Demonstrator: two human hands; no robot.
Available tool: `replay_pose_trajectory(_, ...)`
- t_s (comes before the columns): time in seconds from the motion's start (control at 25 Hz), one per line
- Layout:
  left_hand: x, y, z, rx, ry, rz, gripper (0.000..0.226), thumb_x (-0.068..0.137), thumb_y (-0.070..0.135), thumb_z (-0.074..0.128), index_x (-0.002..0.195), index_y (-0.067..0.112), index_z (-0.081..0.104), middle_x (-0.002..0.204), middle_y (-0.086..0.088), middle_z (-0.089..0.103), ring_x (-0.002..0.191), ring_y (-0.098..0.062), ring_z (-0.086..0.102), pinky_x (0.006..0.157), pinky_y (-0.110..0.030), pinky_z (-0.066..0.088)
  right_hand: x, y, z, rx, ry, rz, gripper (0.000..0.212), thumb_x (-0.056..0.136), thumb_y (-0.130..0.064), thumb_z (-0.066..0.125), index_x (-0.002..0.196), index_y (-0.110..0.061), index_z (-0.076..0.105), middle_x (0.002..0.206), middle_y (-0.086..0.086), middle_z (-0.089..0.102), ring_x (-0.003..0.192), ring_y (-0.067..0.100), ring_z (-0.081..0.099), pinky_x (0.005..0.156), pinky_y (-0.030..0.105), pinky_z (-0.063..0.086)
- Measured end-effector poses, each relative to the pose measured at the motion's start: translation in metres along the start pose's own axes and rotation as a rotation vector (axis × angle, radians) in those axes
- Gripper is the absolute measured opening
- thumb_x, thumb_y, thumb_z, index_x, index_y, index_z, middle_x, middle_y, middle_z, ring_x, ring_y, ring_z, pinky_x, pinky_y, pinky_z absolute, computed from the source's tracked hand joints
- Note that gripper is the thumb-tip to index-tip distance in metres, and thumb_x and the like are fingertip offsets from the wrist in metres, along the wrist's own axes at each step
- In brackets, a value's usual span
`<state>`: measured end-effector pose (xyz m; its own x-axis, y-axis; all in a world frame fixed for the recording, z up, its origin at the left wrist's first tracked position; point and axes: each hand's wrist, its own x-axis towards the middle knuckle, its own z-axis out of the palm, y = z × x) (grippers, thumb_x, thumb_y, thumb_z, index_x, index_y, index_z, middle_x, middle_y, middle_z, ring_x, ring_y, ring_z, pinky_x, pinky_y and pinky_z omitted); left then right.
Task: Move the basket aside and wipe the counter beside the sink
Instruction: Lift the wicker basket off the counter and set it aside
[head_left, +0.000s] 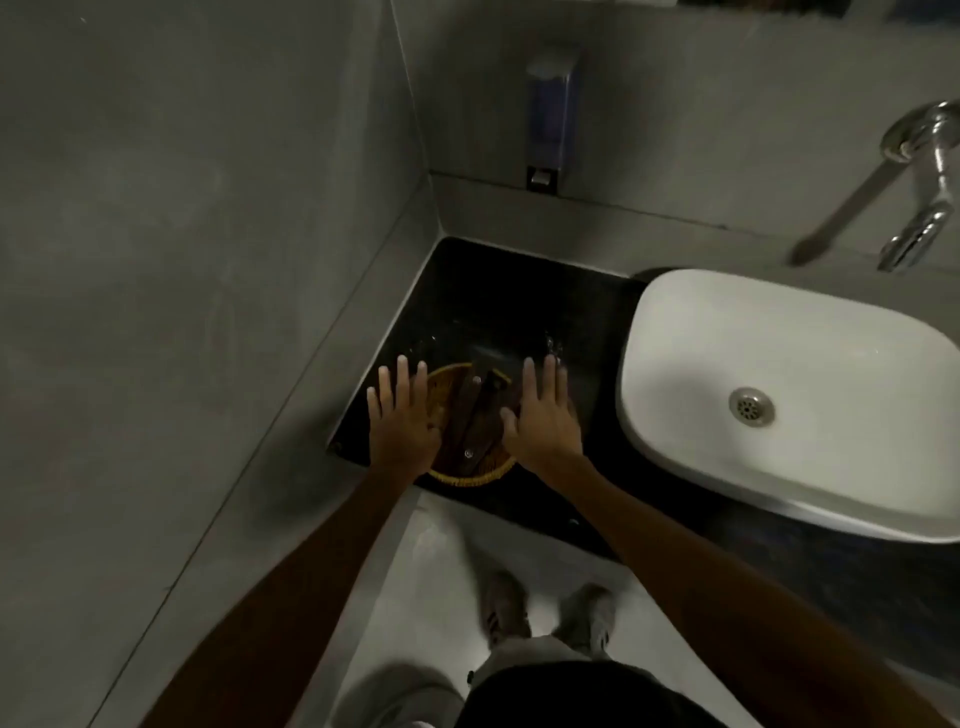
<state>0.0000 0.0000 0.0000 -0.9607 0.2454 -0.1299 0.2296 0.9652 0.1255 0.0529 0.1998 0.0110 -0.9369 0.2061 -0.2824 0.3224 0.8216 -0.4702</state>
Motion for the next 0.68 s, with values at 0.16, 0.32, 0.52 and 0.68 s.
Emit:
replay_pose_trajectory(0.16,0.020,-0.021,0.027,0.024,-0.213,0.051,0.097,0.102,0.050,0.053,0.166,0.014,-0.011,0.174,-0.015,-0.014,0.161,-0.044,-0.002,0.129,-0.059,0.020,-0.004,-0.001,0.035,0.202,-0.232,0.221,0.095,0.101,-0.038,0.055,0.165,-0.012,-0.010,0.174,0.019,-0.008,0.156,0.050,0.020,0.117,0.061,0.041)
replay_pose_trajectory(0.32,0.020,-0.017,0.029,-0.293,-0.139,-0.072,0.082,0.101,0.014,0.057,0.167,0.020,0.009,0.171,-0.017,0.016,0.135,-0.051,0.051,0.108,-0.061,0.050,-0.010,-0.008,0.030,0.403,-0.115,0.268,0.069,0.091,-0.023,0.065,0.149,-0.017,0.030,0.142,0.016,0.051,0.127,0.044,0.059,0.107,0.060,0.050)
replay_pose_trajectory(0.52,-0.051,0.020,0.023,-0.510,0.032,-0.126,0.067,0.105,0.017,0.049,0.164,0.018,0.019,0.164,-0.016,0.030,0.131,-0.041,0.057,0.098,-0.053,0.054,-0.062,0.026,-0.002,0.412,-0.116,0.190,0.062,0.086,-0.014,0.064,0.143,-0.017,0.039,0.127,0.012,0.063,0.117,0.037,0.065,0.097,0.044,0.054)
replay_pose_trajectory(0.68,-0.146,0.075,0.036,-0.631,0.030,-0.152,0.074,0.097,0.036,0.051,0.163,0.020,0.020,0.164,-0.014,0.030,0.140,-0.037,0.049,0.104,-0.053,0.049,-0.142,0.090,-0.030,0.412,-0.088,0.099,0.050,0.084,-0.021,0.066,0.129,-0.024,0.045,0.098,-0.011,0.062,0.094,0.018,0.069,0.087,0.048,0.063)
